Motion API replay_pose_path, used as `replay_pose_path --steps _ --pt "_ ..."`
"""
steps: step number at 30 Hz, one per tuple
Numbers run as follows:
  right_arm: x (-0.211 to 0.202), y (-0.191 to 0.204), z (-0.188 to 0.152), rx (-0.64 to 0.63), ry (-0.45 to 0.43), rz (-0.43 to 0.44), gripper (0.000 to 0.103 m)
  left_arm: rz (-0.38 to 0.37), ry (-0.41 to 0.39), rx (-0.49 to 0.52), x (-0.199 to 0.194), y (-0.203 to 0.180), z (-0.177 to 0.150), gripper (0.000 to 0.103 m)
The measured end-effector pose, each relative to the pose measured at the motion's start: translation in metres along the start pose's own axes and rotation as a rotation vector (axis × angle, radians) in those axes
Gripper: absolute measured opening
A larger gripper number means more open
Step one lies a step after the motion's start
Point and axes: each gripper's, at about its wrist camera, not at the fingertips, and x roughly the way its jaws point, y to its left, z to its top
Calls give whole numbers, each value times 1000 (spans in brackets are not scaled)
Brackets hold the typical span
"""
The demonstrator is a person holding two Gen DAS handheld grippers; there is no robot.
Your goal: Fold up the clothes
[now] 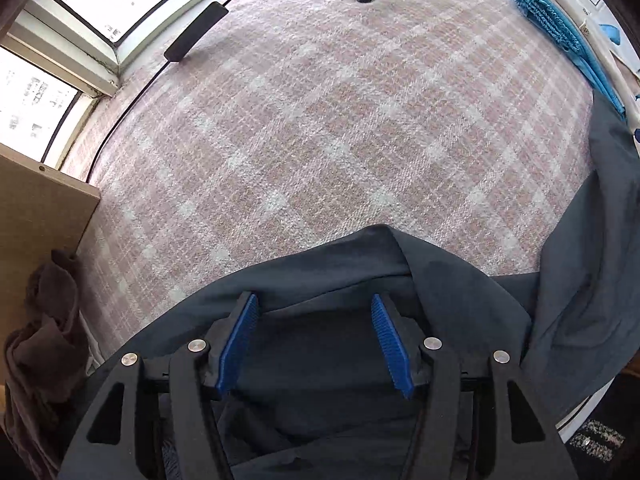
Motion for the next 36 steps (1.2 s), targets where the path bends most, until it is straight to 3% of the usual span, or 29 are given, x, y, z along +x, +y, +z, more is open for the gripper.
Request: replay_pose_path --steps 3,4,7,14,20,22,23,25,26,27,31,36 --pt "17 0 9 -7 43 -35 72 -34 -10 7 2 -1 -3 6" --pt "22 0 10 0 59 -35 72 -39 -15 0 2 1 -4 4" --pt "33 3 14 -14 66 -57 72 -67 -40 -23 -6 11 -12 3" --pt "16 38 39 -290 53 -212 72 -87 -159 -159 -64 61 -54 3" --pt "68 41 51 -389 242 -188 72 -65 -210 -291 -107 72 -113 2" --pt "70 51 39 -456 235 -158 74 -60 -211 -328 -110 73 -131 2" --pt "71 57 32 -494 243 -127 66 -51 -208 -338 -109 73 -139 2" --pt "72 68 21 -575 238 -197 26 -36 -205 -363 -107 75 -150 2" --pt "71 68 23 -554 257 -184 5 -39 -210 -382 -105 80 -150 2" --pt "69 69 26 -534 275 -170 5 -44 -216 -402 -104 85 -148 2" --pt "35 82 62 -541 168 -178 5 -35 -289 -427 -124 108 -123 2" --pt "-56 121 114 -548 -102 -224 5 71 -436 -390 -200 119 -106 2"
